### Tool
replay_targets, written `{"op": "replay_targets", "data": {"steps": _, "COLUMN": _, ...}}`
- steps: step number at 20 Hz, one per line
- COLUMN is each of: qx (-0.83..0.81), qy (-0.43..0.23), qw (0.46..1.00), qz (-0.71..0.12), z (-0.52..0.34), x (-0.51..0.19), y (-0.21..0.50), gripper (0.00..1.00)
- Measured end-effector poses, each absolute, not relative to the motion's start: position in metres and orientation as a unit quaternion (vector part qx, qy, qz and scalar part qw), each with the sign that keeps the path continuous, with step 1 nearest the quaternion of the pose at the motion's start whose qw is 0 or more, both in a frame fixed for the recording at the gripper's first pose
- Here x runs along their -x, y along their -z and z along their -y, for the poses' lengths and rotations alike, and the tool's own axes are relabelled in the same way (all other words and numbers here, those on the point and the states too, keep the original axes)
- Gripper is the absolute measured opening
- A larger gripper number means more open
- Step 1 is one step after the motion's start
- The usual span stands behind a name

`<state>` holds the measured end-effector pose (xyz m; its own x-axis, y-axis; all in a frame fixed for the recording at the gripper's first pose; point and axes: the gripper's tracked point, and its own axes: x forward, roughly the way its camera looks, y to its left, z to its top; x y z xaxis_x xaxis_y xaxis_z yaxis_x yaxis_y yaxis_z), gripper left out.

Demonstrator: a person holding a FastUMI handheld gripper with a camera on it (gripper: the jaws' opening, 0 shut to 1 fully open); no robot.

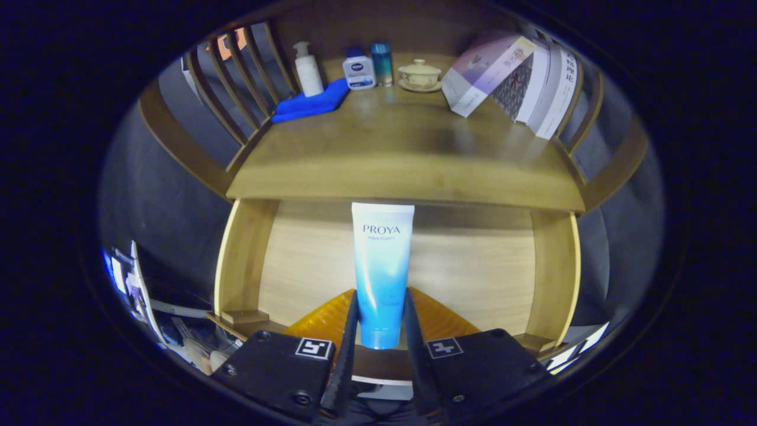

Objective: Pull open the drawer, take out the items inside it, and place them on the countertop above the cabinet.

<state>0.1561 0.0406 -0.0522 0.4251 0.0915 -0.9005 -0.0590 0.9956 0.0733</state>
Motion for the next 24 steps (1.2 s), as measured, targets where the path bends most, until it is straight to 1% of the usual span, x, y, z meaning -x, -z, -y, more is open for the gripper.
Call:
{"op": "replay_targets", "data": {"steps": 3, "qx": -0.022, "qy": -0.033, "qw": 0.845, "qz": -0.533, "z": -0.039, "x": -0.182, "y": 0.044, "gripper": 0.44}}
{"op": "replay_targets", "data": {"steps": 7, "qx": -0.035, "qy": -0.019, "qw": 0.852, "qz": -0.523, "z": -0.037, "x": -0.233, "y": 0.034, "gripper": 0.44}}
{"op": "replay_targets", "data": {"steps": 11, "qx": -0.029, "qy": -0.013, "qw": 0.856, "qz": -0.516, "z": -0.039, "x": -0.271, "y": 0.035, "gripper": 0.45}}
{"op": "replay_targets", "data": {"steps": 18, "qx": -0.017, "qy": -0.009, "qw": 0.848, "qz": -0.53, "z": -0.04, "x": -0.307, "y": 0.062, "gripper": 0.45}}
{"op": "replay_targets", "data": {"steps": 24, "qx": -0.006, "qy": 0.002, "qw": 0.856, "qz": -0.516, "z": -0.034, "x": -0.317, "y": 0.061, "gripper": 0.45}}
